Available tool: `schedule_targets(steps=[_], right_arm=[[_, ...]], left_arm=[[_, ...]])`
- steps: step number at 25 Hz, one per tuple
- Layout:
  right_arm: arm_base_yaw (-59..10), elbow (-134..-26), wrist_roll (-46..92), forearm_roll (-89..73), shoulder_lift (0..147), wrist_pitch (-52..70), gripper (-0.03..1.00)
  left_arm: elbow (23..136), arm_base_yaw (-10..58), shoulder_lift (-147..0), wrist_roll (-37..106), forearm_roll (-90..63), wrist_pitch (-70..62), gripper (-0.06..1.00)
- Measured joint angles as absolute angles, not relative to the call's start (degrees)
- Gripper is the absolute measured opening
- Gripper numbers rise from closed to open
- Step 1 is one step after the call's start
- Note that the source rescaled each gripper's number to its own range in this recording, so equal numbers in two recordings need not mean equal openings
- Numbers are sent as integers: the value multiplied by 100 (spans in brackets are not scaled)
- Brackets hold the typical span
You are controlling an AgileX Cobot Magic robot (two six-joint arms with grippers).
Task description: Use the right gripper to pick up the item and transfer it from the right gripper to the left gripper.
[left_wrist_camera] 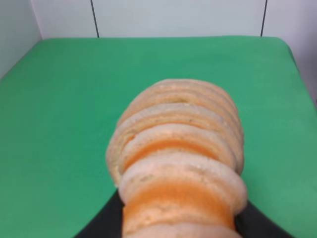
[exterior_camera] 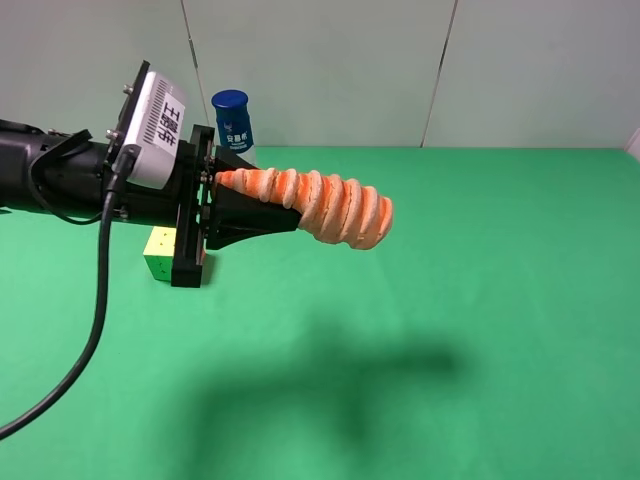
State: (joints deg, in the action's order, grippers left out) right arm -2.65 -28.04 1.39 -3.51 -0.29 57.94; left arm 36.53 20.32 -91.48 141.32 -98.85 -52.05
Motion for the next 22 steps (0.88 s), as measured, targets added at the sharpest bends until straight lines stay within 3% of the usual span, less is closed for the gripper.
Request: schedule_targets(steps=[22], right_arm=[[-265,-2804,139,-351,-29,5794,100]], left_arm=[[3653,2032,-9148,14452,-9857,-5390,2]])
